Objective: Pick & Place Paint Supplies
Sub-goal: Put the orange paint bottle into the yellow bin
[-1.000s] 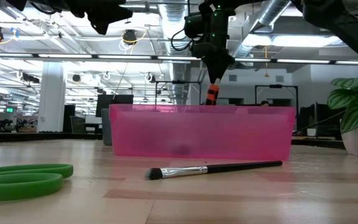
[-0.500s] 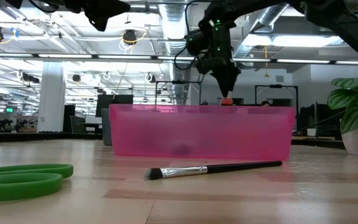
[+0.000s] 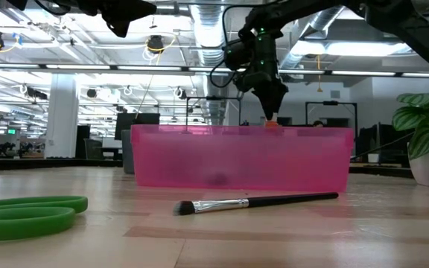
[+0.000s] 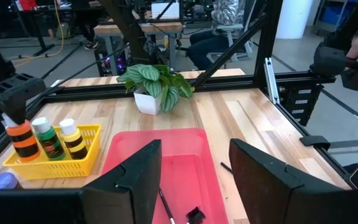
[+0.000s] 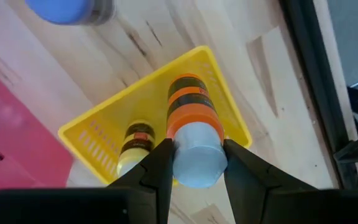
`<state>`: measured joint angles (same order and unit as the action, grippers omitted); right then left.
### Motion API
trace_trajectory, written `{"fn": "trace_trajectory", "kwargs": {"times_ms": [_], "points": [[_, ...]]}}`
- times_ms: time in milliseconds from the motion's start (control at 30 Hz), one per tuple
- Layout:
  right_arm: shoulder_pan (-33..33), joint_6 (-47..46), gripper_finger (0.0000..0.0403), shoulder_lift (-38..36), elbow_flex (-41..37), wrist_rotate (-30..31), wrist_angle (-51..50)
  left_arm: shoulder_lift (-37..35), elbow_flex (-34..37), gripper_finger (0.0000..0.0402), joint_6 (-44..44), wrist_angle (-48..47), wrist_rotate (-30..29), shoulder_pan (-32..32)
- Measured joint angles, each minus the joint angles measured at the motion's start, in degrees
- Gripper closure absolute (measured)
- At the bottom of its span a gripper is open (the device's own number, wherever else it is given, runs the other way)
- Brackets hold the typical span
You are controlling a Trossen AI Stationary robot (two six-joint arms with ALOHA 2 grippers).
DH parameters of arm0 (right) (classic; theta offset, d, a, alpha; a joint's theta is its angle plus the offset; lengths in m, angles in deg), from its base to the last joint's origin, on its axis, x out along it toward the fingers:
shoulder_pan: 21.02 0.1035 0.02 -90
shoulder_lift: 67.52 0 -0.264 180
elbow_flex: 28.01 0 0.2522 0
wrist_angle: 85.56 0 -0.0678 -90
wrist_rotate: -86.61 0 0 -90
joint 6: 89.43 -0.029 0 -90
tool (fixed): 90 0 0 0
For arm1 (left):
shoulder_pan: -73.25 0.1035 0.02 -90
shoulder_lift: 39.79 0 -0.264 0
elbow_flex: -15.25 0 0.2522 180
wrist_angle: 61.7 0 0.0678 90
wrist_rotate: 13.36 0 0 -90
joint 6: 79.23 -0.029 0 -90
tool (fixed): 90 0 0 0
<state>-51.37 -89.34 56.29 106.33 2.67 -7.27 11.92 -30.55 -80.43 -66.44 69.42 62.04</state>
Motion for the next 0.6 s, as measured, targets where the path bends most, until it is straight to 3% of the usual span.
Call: {"fn": "trace_trajectory", "kwargs": {"times_ms": [600], "points": [[-0.52, -0.08, 0.0295, 0.26, 0.00, -2.76, -0.76, 0.00, 0.00, 0.0221, -0.02, 0.00, 0.00, 0.00]]}}
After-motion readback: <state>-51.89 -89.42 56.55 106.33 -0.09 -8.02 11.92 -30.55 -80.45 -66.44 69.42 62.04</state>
